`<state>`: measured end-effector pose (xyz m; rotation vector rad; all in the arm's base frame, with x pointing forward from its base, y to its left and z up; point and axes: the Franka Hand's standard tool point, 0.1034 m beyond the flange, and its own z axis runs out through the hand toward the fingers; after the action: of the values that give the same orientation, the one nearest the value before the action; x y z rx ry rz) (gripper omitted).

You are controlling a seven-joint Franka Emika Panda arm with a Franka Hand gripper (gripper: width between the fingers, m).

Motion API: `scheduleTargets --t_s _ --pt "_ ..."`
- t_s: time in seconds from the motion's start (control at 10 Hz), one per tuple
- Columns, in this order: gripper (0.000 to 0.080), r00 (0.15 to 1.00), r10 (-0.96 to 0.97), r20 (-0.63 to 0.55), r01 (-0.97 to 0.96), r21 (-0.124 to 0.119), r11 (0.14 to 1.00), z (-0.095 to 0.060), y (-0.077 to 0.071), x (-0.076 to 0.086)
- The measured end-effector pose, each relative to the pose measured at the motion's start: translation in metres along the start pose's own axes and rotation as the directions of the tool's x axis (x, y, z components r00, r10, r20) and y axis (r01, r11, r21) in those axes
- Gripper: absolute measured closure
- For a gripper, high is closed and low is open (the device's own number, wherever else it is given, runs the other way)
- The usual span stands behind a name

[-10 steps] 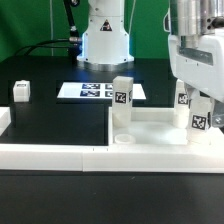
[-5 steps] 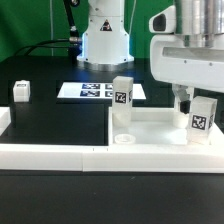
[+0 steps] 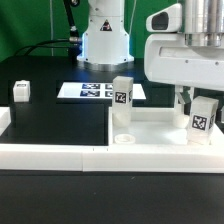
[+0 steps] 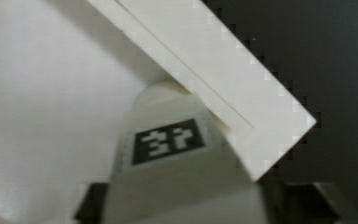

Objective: Assemble square table

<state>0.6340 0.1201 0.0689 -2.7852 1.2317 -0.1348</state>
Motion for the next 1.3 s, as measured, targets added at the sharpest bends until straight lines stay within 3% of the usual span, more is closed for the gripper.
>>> scheduleTargets --t_s 0.1,0.4,0.6,0.8,1.1,1.2,1.3 --pt "0.0505 0.992 0.126 0.006 -0.126 -0.010 0.992 0.0010 0.0036 -0.0003" --pt "0.0505 0.935 0.354 0.003 -0.354 -0.012 0.935 0.0011 0.0046 0.0006" --pt "0.0505 0.730 0.683 0.032 -0.683 -0.014 0.731 0.0013 0.0062 0.0014" --pt "0.0505 0.457 0.884 0.101 -0.886 -0.042 0.462 0.0014 0.0067 0.0027" --pt "0.0505 0.266 0.958 0.108 -0.959 -0.071 0.274 0.0020 0.0045 -0.0016" --pt "0.0505 0.258 0.960 0.107 -0.961 -0.072 0.266 0.0022 0.0050 -0.0012" --pt "0.0417 0.281 0.954 0.108 -0.955 -0.070 0.289 0.0024 0.0052 -0.0011"
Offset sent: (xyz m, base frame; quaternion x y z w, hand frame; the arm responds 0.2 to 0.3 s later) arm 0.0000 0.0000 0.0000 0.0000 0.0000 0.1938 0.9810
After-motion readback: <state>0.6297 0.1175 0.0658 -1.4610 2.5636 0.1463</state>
